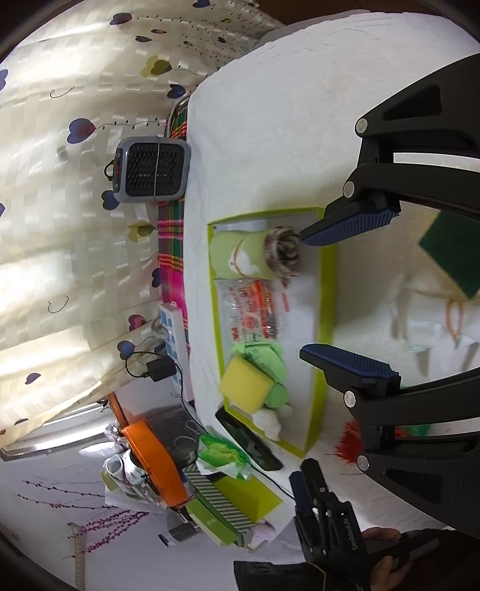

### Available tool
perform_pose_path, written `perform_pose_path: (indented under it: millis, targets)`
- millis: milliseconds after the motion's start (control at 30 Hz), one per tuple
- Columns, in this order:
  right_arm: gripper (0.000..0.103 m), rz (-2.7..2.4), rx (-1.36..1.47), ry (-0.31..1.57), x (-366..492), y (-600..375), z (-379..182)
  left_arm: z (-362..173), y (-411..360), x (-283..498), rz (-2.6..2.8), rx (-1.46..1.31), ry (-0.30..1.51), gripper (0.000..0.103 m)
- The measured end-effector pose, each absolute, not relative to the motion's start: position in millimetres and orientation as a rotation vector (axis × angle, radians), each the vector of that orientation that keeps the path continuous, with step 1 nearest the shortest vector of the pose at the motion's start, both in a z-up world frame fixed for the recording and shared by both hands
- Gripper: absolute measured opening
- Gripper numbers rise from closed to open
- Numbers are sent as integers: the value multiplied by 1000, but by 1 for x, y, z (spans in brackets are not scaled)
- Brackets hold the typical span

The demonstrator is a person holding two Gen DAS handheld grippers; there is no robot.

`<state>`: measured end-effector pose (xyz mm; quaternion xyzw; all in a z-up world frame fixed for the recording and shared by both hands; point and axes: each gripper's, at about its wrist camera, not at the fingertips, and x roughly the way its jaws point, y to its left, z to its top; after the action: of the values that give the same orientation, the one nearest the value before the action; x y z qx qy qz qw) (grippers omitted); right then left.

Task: Organize soft objects
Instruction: 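Withdraw both tools from the box toward the red tassel and remaining items, then grasp the red tassel with the left tool while the right tool approaches the green packet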

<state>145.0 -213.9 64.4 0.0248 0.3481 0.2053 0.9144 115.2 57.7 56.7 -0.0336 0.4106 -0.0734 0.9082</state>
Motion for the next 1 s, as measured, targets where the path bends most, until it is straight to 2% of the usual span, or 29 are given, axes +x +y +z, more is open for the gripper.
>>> perform_pose_path:
  millis: [1000]
  targets:
    - [56, 453, 87, 684, 96, -209, 60, 14, 37, 85, -178, 2, 968, 47]
